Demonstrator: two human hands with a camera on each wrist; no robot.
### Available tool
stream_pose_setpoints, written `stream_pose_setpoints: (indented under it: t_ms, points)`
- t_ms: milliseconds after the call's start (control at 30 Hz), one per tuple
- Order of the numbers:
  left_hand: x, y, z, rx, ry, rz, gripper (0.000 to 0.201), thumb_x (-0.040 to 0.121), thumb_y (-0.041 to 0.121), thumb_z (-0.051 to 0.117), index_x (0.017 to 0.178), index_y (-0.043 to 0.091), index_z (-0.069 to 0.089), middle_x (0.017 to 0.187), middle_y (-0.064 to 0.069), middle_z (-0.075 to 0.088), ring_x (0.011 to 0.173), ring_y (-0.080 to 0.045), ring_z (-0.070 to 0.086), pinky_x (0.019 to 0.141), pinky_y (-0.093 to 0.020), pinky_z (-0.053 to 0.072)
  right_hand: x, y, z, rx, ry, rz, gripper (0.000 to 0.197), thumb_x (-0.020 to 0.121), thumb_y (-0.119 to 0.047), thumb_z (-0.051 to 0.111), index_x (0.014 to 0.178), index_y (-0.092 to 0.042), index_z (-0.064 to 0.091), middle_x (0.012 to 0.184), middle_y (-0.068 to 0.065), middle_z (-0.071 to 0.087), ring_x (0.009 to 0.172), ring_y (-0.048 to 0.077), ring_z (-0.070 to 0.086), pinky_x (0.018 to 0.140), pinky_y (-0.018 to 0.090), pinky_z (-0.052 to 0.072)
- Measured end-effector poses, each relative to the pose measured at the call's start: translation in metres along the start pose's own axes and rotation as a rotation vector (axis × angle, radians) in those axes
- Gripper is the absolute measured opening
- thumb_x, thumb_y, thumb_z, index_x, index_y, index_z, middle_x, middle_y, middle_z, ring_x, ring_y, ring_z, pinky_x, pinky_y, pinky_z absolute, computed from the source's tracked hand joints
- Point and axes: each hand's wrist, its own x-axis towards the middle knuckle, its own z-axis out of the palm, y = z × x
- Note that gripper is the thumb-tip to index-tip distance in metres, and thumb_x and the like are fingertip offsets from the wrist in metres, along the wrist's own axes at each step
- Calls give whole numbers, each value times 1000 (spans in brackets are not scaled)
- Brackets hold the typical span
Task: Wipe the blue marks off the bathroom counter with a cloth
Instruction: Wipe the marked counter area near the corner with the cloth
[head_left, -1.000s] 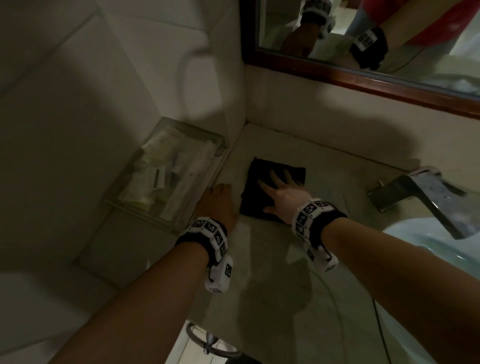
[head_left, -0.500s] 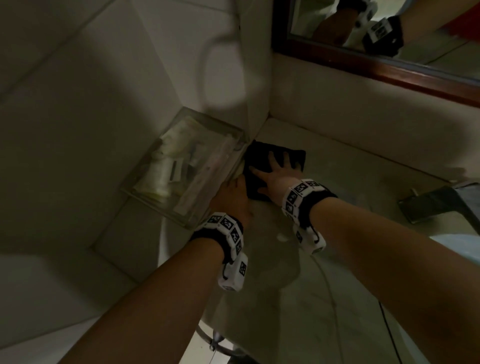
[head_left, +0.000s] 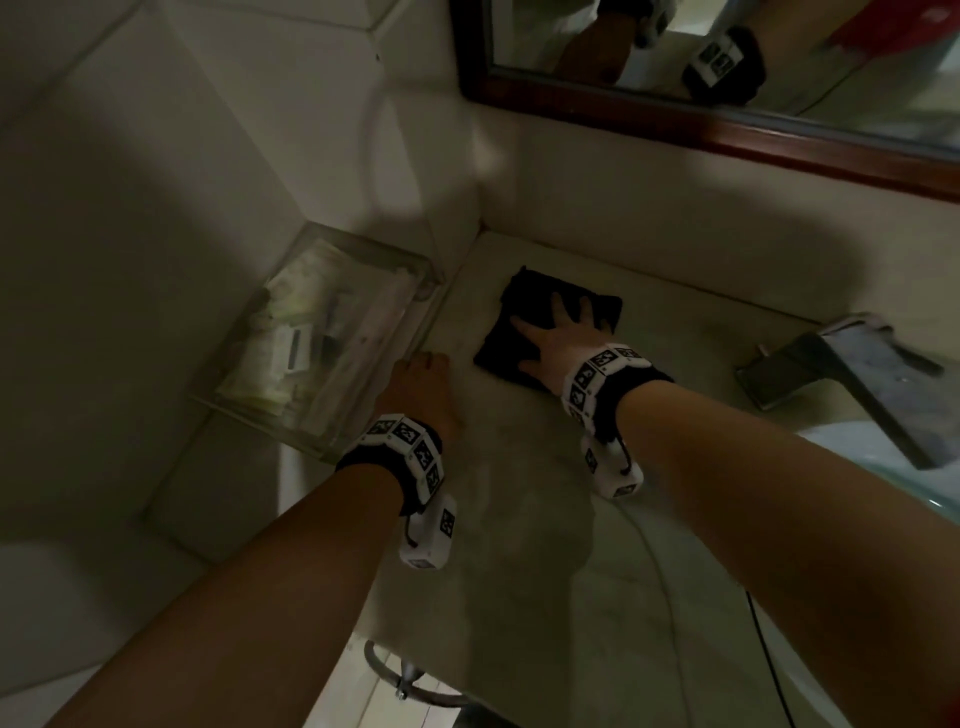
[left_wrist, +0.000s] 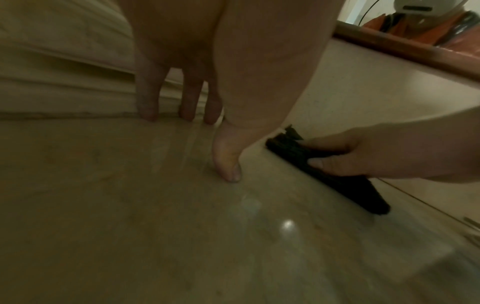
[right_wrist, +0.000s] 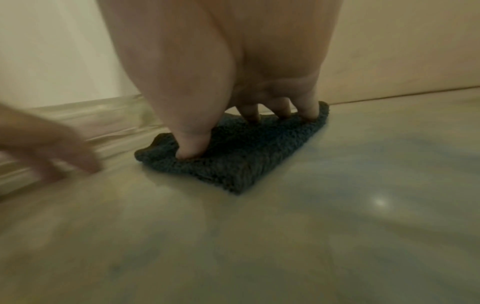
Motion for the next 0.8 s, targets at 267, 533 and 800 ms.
stream_pose_setpoints:
  t_ms: [267, 533, 800]
  points:
    - [2, 2, -2, 42, -40, 3, 81, 80, 34, 71, 145, 13, 29, 149, -10, 31, 134, -33, 31, 106, -41, 36, -29, 50, 16, 138, 2, 200, 68, 95, -58, 44, 148, -54, 1, 162, 2, -18, 146, 45, -12, 116, 64, 11]
    - [-1, 5, -3, 78, -26, 9, 70, 84, 26, 66, 143, 9, 32, 146, -14, 34, 132, -35, 33, 108, -42, 34, -65, 68, 45, 229, -4, 320, 70, 94, -57, 46, 149, -53, 3, 162, 3, -17, 146, 45, -9, 112, 66, 21]
    - [0, 6, -7, 136, -75, 26, 79, 83, 36, 68, 145, 9, 27, 147, -15, 33, 133, -36, 32, 110, -43, 32, -112, 75, 80, 275, 14, 400, 70, 95, -53, 49, 150, -50, 6, 163, 7, -11, 146, 48, -1, 110, 63, 30]
